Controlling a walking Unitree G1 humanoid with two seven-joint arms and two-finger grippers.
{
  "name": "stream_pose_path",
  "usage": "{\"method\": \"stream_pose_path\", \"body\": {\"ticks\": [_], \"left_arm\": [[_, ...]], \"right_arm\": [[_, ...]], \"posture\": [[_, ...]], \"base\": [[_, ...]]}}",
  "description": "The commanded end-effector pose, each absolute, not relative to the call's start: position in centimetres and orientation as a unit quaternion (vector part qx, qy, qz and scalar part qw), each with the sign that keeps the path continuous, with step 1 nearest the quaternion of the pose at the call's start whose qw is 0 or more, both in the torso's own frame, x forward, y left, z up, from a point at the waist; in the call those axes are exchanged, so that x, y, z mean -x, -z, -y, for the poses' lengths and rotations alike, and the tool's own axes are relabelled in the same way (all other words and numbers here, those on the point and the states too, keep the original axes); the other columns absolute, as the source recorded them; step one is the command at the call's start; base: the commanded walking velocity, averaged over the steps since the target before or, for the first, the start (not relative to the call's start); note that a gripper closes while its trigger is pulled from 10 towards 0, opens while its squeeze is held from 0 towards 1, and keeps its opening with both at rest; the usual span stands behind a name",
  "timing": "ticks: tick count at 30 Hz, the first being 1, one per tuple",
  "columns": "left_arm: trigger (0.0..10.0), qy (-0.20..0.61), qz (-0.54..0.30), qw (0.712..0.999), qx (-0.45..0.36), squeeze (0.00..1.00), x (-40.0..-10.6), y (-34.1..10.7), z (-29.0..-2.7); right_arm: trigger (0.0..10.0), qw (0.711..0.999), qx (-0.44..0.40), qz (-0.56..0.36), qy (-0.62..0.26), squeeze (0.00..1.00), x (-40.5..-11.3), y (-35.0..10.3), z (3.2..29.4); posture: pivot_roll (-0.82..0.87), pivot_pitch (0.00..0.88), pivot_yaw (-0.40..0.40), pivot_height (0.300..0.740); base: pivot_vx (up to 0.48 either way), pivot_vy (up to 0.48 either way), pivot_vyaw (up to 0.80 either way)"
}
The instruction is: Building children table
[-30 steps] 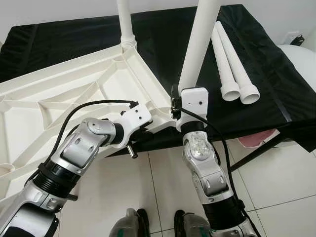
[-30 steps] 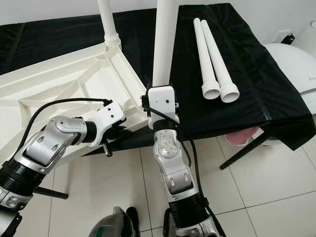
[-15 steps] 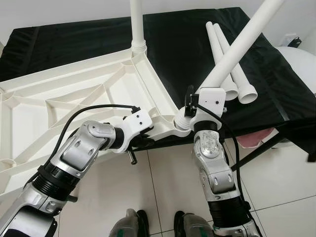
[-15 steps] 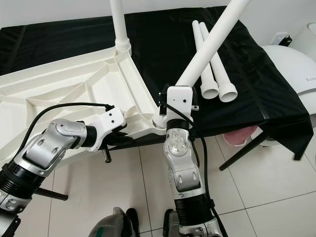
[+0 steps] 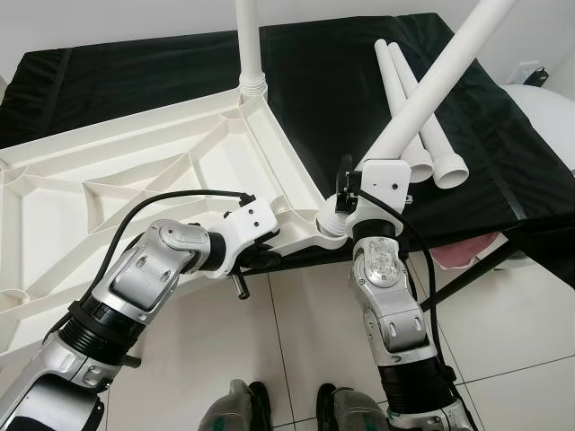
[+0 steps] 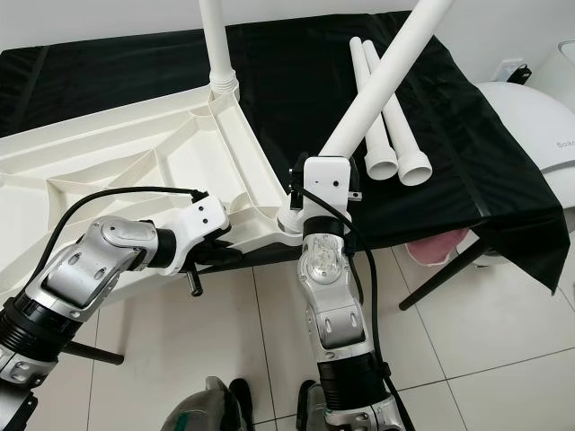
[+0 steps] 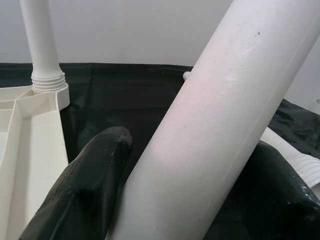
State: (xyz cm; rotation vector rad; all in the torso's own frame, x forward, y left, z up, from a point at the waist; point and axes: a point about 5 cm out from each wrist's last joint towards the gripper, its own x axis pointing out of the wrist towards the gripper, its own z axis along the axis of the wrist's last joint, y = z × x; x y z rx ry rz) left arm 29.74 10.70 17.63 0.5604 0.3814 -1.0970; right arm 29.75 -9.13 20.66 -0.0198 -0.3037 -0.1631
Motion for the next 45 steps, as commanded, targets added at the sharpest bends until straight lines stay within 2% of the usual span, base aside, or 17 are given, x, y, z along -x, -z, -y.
{"method": "stream_pose_path", "body": {"ticks": [1,2,3,4,6,7,8,9,10,17,23,28,32,45], "left_arm": [[10.0,0.492,-0.198,0.810,-0.251,0.00,-29.9,-16.9,-11.9],[10.0,0.491,-0.198,0.810,-0.251,0.00,-29.9,-16.9,-11.9],[10.0,0.491,-0.197,0.811,-0.251,0.00,-29.9,-16.9,-11.9],[10.0,0.490,-0.197,0.811,-0.251,0.00,-29.9,-17.0,-12.0],[10.0,0.490,-0.197,0.811,-0.251,0.00,-30.0,-17.0,-12.0],[10.0,0.489,-0.197,0.811,-0.252,0.00,-30.0,-17.0,-12.0],[10.0,0.489,-0.197,0.811,-0.252,0.00,-30.0,-17.0,-12.0],[10.0,0.489,-0.197,0.812,-0.252,0.00,-30.0,-17.0,-12.0],[10.0,0.489,-0.197,0.812,-0.252,0.00,-30.0,-17.0,-12.0],[10.0,0.488,-0.197,0.813,-0.251,0.00,-30.0,-17.1,-12.1],[10.0,0.480,-0.194,0.819,-0.248,0.00,-30.3,-17.3,-12.2],[10.0,0.473,-0.191,0.824,-0.246,0.00,-30.6,-17.5,-12.3],[10.0,0.439,-0.180,0.849,-0.233,0.00,-31.8,-18.4,-12.7],[10.0,0.419,-0.175,0.861,-0.229,0.00,-32.3,-18.7,-13.2]], "right_arm": [[10.0,0.986,0.039,0.095,0.128,0.00,-30.0,-18.1,11.6],[10.0,0.987,0.039,0.096,0.127,0.00,-30.0,-18.1,11.6],[6.5,0.987,0.042,0.097,0.125,0.00,-30.1,-18.1,11.6],[0.0,0.985,0.048,0.102,0.127,0.00,-30.1,-18.2,11.7],[0.0,0.985,0.050,0.105,0.126,0.00,-30.1,-18.3,11.7],[1.2,0.985,0.050,0.108,0.125,0.00,-30.1,-18.4,11.7],[1.2,0.985,0.050,0.108,0.125,0.00,-30.1,-18.4,11.7],[7.4,0.985,0.050,0.110,0.124,0.00,-30.2,-18.5,11.7],[10.0,0.985,0.046,0.114,0.120,0.00,-30.2,-18.6,11.6],[10.0,0.986,0.033,0.145,0.077,0.00,-30.1,-19.6,10.6],[10.0,0.981,-0.020,0.191,0.011,0.00,-29.9,-21.8,9.7],[10.0,0.979,-0.040,0.198,-0.001,0.00,-30.1,-22.5,9.9],[10.0,0.972,-0.056,0.229,-0.015,0.00,-30.8,-24.4,10.7],[10.0,0.956,-0.063,0.269,-0.097,0.00,-30.9,-25.6,10.9]], "posture": [[-0.08,0.190,0.009,0.740],[-0.08,0.190,0.009,0.740],[-0.08,0.192,0.010,0.740],[-0.08,0.193,0.011,0.740],[-0.08,0.193,0.011,0.740],[-0.08,0.196,0.012,0.740],[-0.08,0.196,0.012,0.740],[-0.08,0.196,0.012,0.740],[-0.08,0.196,0.012,0.740],[-0.08,0.199,0.014,0.740],[-0.08,0.201,0.014,0.740],[-0.08,0.201,0.014,0.740],[-0.08,0.195,0.016,0.740],[-0.07,0.188,0.013,0.740]], "base": [[0.000,0.000,0.00],[0.000,0.000,0.00],[0.000,0.000,0.00],[0.000,0.000,0.00],[0.000,0.000,0.00],[0.000,0.000,0.00],[0.000,0.000,0.00],[0.000,0.000,0.00],[0.000,0.000,0.00],[0.000,0.000,0.00],[0.000,0.000,0.00],[0.000,0.000,0.00],[0.000,0.000,0.00],[0.000,0.000,0.00]]}}
